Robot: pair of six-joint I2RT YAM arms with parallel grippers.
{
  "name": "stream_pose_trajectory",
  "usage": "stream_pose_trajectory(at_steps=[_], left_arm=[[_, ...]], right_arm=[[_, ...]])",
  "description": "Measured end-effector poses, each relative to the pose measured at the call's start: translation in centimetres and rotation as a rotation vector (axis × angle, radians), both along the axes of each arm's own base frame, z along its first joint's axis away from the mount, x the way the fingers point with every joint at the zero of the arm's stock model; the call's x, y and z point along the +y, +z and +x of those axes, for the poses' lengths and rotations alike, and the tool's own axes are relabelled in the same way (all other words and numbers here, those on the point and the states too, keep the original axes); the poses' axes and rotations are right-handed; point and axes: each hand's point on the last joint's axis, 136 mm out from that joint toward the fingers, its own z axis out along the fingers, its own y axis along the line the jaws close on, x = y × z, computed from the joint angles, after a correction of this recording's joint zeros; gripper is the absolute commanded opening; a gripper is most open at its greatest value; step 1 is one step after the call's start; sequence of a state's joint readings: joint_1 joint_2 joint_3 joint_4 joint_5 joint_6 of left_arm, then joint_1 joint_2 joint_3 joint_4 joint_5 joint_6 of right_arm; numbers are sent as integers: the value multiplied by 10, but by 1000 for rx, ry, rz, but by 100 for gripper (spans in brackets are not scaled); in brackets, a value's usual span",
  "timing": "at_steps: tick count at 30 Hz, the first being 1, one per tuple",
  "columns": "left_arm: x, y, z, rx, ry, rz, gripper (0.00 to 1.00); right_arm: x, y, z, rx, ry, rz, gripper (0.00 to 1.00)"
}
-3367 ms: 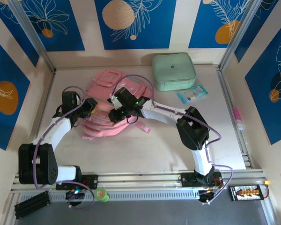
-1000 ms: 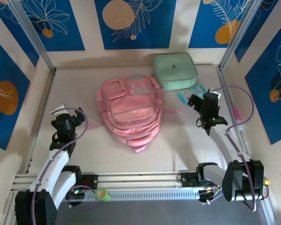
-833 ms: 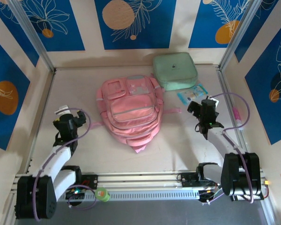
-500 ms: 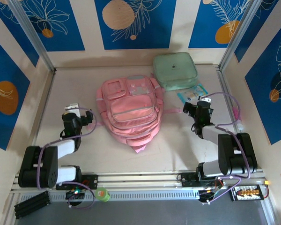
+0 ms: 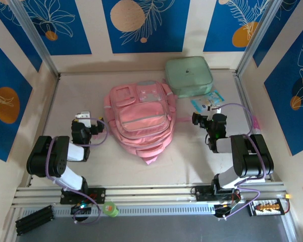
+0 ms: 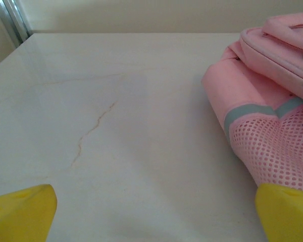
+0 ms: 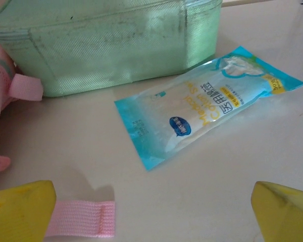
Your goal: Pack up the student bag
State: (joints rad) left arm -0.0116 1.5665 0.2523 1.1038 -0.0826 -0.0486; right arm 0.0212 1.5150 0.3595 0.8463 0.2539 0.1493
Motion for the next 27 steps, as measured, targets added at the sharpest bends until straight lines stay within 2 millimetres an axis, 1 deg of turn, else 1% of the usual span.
stream_pose_trajectory(at_steps=[5, 12, 18, 27], left_arm=[[-3, 3, 5, -1, -17, 8, 100], [-19, 11, 21, 10, -114, 21, 100], [-23, 4, 19, 45, -137, 20, 100], [-23, 1, 20, 62, -140, 18, 100]], right_arm=[[0, 3, 3, -7, -3, -2, 99], [0, 3, 3, -7, -3, -2, 99], [0, 3, 3, -7, -3, -2, 99], [0, 3, 3, -6, -3, -2, 99]])
